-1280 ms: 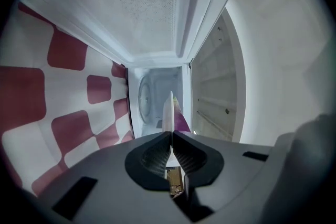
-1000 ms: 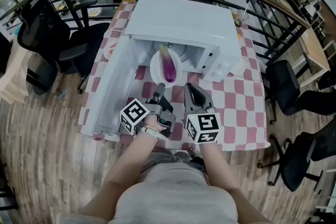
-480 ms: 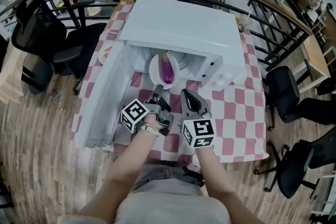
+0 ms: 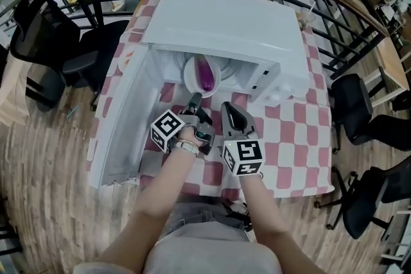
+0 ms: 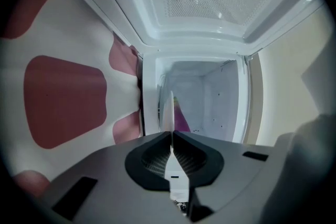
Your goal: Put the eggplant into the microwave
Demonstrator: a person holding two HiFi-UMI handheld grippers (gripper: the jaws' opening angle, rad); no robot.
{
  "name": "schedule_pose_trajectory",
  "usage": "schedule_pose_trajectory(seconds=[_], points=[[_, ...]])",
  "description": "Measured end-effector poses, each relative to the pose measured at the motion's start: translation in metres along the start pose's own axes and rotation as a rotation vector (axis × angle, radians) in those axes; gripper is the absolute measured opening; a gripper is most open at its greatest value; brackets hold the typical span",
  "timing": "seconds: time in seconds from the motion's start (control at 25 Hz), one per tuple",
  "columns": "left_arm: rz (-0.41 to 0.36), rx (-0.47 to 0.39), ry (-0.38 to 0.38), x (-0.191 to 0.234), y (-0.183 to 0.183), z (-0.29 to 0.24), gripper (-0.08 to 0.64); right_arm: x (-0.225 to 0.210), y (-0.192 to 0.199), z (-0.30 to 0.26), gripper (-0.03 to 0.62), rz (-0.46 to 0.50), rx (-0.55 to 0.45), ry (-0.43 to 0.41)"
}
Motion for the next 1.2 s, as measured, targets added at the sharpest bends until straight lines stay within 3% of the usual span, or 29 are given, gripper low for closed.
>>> schedule_pose_trajectory(seconds=[0.6, 0.92, 1.2], points=[[0.004, 0.01, -0.063, -0.003, -0.014, -0.035, 0.016, 0.0, 0.012, 0.005, 0.025, -0.049, 0.065, 0.026], [0.051, 0.051, -0.105, -0.002, -0.017, -0.051, 0.018, -0.007, 0.017, 0.016, 0.025, -0.06, 0.098, 0.039], [0.027, 0.06, -0.175, 0.003, -0.019, -0.057, 0.1, -0.016, 0.022, 0.018, 0.025, -0.079, 0.117, 0.058]])
Point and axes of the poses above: the fingertips, and each gripper's own axes: z backward along the fingers, x to its left, y out of its underside, the point moved 7 cm from there along z, backward along the fingers, and after that the axes turned 1 degree about -y, right-handed, at the moved point
